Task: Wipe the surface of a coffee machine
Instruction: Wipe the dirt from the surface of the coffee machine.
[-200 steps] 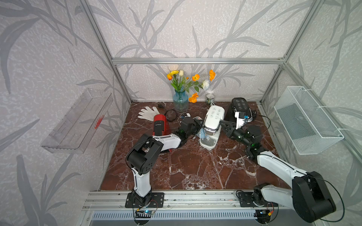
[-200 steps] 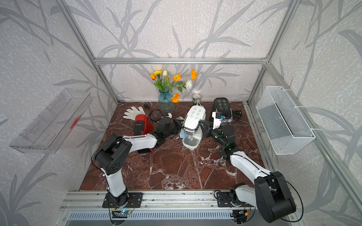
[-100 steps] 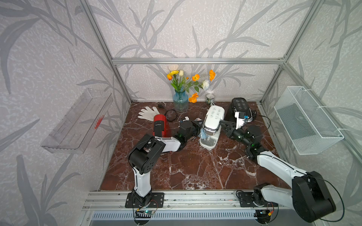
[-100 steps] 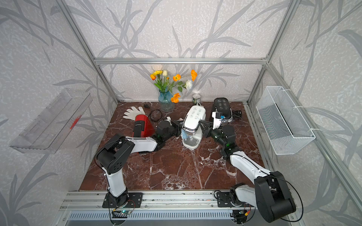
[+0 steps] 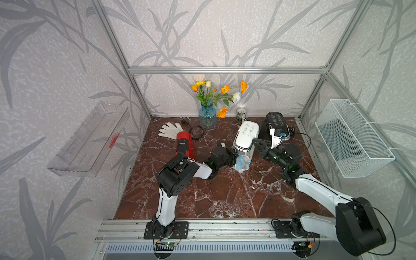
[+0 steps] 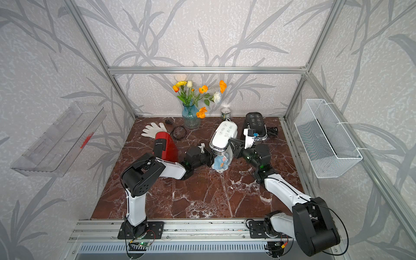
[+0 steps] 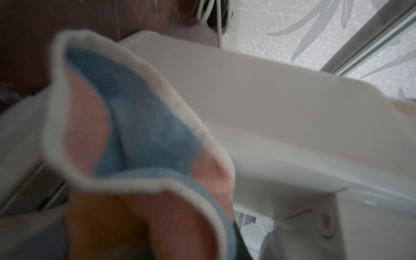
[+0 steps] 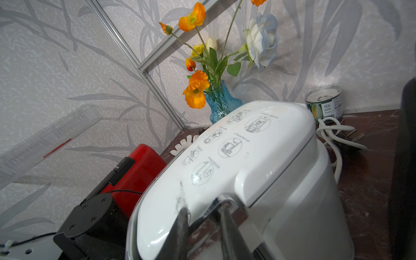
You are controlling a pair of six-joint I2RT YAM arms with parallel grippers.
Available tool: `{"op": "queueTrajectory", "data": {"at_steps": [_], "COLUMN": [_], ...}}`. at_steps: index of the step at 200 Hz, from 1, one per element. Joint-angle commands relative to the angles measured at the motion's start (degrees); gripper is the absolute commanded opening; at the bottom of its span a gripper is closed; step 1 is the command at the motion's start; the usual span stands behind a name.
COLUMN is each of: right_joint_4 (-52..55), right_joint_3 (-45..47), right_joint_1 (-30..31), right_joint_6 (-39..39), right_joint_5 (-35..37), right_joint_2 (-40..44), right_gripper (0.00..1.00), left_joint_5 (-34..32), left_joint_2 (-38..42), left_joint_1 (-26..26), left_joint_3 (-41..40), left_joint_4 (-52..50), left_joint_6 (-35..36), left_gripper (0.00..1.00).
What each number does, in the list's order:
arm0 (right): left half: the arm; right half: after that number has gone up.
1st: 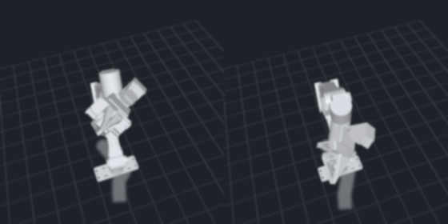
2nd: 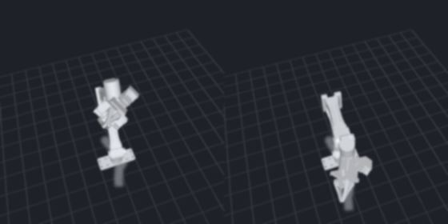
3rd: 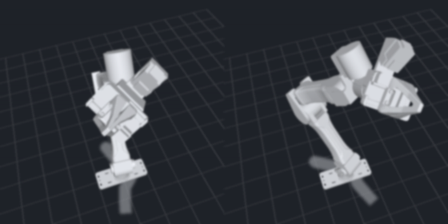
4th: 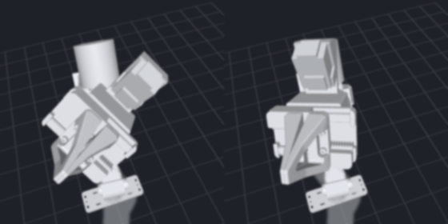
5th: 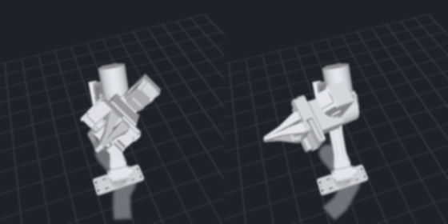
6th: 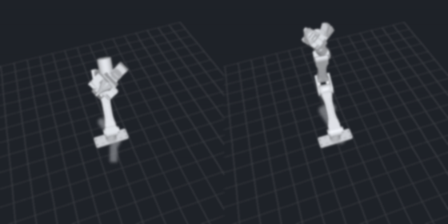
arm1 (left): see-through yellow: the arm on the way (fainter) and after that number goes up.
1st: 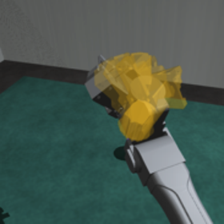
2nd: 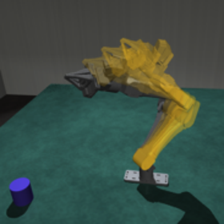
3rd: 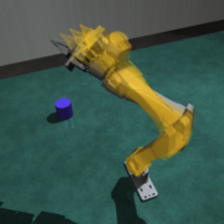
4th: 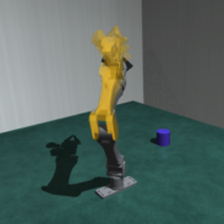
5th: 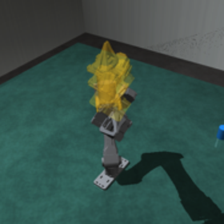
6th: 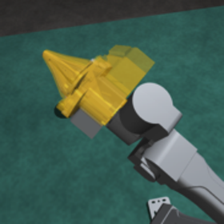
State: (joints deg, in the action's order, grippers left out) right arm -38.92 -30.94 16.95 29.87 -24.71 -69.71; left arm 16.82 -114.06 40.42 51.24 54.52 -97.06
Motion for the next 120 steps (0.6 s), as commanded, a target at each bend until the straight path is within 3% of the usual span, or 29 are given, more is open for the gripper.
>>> {"op": "queueTrajectory", "data": {"at_steps": [1, 120], "right_joint_4": [13.43, 14.09], "right_joint_3": [3.10, 3.08], "right_joint_1": [0.75, 0.82], "right_joint_6": [-1.83, -2.12], "right_joint_5": [-0.66, -0.52], "right_joint_2": [-2.46, -1.65], "right_gripper": [0.26, 0.26], "left_joint_5": [1.24, -7.26], "left_joint_2": [-0.93, 0.28], "left_joint_1": [0.09, -2.60], "left_joint_3": [0.49, -3.61], "left_joint_4": [7.49, 16.50], "left_joint_6": [-2.74, -2.17], "left_gripper": [0.00, 0.00]}}
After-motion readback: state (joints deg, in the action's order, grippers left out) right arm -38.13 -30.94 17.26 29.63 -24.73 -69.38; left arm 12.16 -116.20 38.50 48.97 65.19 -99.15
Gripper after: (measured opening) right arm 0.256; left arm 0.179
